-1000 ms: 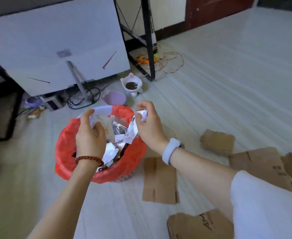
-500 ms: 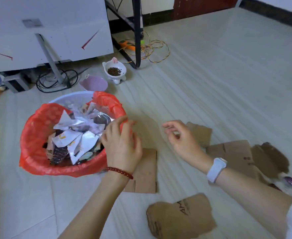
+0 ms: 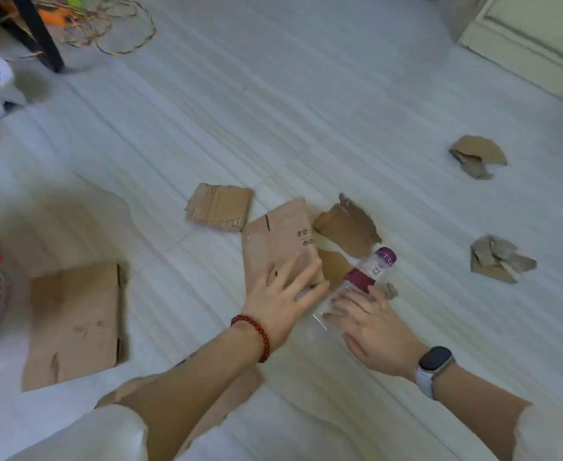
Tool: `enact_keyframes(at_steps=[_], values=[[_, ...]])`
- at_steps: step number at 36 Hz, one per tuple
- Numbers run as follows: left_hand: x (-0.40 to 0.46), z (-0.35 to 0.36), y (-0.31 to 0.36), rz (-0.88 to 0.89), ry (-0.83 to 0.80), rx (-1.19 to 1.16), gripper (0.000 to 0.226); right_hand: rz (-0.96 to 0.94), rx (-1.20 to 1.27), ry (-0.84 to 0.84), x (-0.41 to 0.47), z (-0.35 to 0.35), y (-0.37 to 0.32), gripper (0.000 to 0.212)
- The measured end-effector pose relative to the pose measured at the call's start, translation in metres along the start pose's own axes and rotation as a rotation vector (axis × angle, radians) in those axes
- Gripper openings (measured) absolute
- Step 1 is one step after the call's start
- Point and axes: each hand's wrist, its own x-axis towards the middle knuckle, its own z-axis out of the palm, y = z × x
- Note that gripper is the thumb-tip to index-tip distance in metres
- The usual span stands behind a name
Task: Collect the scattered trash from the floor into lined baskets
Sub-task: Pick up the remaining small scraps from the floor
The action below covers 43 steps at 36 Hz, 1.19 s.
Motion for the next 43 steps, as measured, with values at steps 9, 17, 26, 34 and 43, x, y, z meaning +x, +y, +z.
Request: enact_keyframes(at_steps=[9, 17, 26, 34, 43], values=[[0.071, 0.0, -0.001, -0.146, -0.092, 0.118, 0.06, 0.249, 0.134, 0.017, 0.008, 0.006, 0.022, 0.033], [0.107, 0.001, -0.033, -0.363, 0.055, -0.03, 0.043, 0.333, 0.12, 0.047, -0.007, 0.017, 0.041, 0.03], [0.102, 0.002, -0.044, -0.52, -0.08, 0.06, 0.082, 0.593, 0.055, -0.141, -0.021, 0.038, 0.059, 0.013], [0.047, 0.048, 0.012, 0.121, -0.032, 0.013, 0.055, 0.429, 0.436, -0.137, 0.018, 0.043, 0.028, 0.048], [0.057, 0.068, 0.021, -0.412, -0.338, -0.279, 0.057, 0.372, 0.409, -0.463, 0.024, 0.055, 0.009, 0.088]])
